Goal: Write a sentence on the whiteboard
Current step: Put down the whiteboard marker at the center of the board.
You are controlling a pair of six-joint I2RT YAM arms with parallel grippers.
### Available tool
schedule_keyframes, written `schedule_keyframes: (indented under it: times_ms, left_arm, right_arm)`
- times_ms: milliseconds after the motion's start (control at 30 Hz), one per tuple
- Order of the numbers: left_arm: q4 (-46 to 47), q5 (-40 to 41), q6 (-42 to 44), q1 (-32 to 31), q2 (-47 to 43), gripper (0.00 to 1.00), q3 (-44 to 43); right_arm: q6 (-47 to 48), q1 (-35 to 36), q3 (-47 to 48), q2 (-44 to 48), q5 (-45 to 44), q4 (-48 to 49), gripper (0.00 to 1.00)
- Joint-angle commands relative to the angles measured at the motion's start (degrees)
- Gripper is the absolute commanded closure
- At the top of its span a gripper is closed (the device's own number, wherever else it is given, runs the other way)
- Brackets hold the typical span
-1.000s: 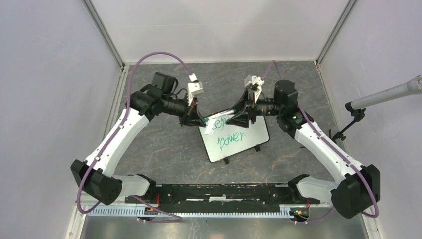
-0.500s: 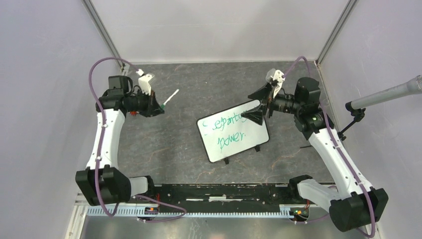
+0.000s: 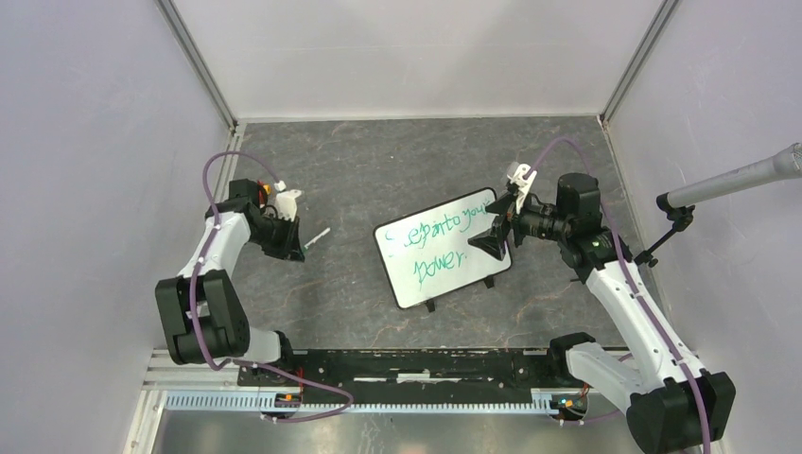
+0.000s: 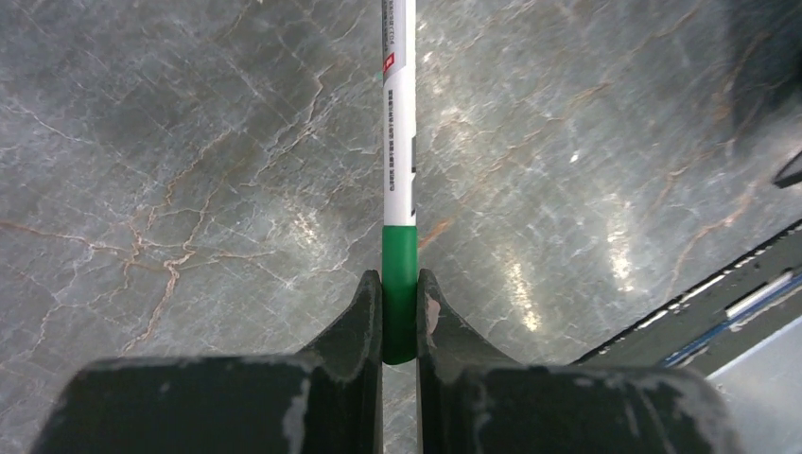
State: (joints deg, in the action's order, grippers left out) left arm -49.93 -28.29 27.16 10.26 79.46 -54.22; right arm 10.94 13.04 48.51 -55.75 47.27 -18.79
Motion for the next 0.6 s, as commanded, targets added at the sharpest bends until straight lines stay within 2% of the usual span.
schedule_keyframes:
  times_ms: [0,567]
  left_arm:
    - [5.0,2.4,4.0,0.0,2.9,0.9,2.4]
    - [7.9,7.2,7.8,-1.2,8.1,0.65,5.9]
  right_arm:
    - [2.1,-0.5,-0.5,1.6,-1.3,0.5,0.02]
    - [1.5,-1.3,0.0,1.7,-0.5,0.1,0.02]
